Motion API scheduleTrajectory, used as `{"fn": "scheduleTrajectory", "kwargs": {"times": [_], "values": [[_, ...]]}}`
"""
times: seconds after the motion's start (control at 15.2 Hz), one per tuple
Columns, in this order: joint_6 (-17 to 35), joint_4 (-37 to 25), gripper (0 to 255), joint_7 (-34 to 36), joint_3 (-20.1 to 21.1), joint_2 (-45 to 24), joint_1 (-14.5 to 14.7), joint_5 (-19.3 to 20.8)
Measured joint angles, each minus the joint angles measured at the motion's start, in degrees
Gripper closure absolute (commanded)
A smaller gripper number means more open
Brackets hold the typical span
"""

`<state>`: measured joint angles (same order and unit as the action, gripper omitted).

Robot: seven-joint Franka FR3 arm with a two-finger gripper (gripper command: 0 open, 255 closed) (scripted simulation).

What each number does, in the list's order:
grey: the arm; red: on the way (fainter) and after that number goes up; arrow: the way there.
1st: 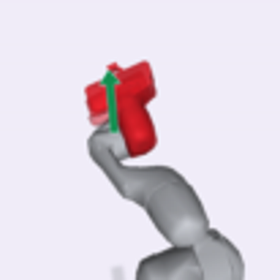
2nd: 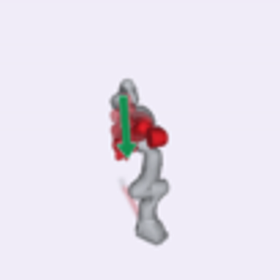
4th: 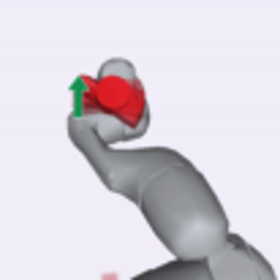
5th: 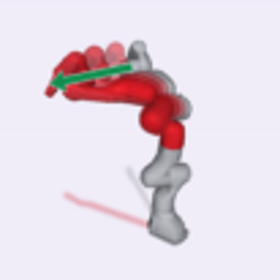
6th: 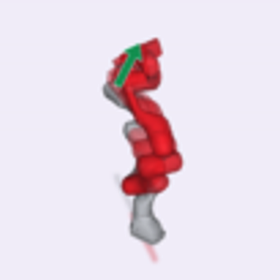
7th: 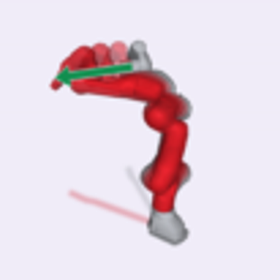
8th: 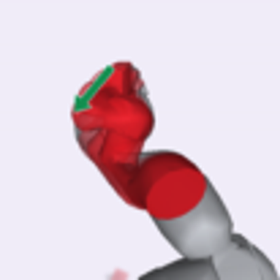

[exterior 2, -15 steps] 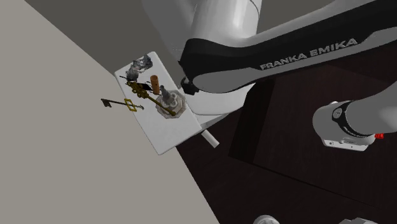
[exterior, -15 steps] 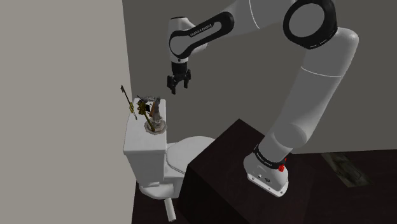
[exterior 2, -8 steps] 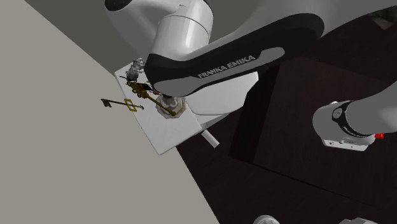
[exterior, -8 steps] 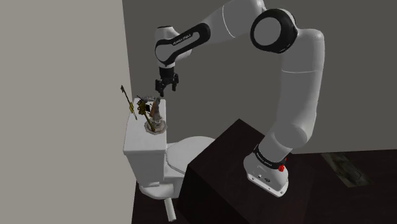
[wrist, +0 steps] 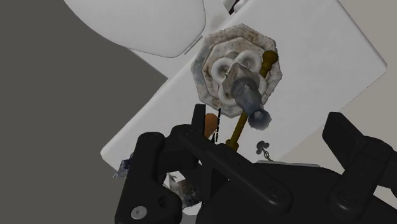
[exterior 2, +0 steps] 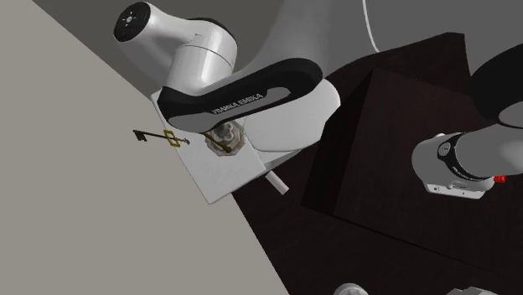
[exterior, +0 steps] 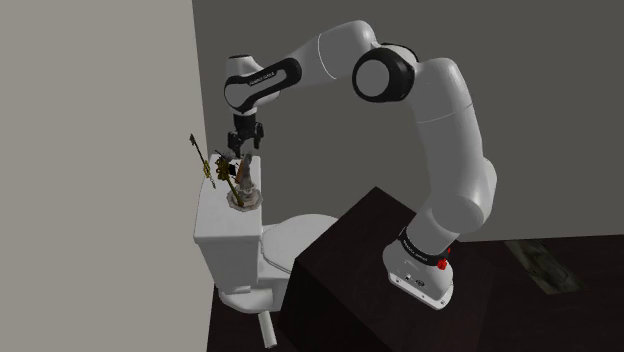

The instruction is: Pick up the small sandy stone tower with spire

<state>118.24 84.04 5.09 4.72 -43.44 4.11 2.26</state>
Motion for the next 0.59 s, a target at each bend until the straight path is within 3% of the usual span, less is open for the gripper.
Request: {"fn": "scheduleTrajectory", "kwargs": {"times": [0.4,0.46,0.59], "values": [[2.32,-1.11,0,0.02,-0.14,-3.4,0.16,0.17],[2.53,-0.99,255,0.02,-0.15,-3.5,0.16,0.18],[2.71,-0.87,255,0.01,-0.15,-3.55,0.14,0.18]]}}
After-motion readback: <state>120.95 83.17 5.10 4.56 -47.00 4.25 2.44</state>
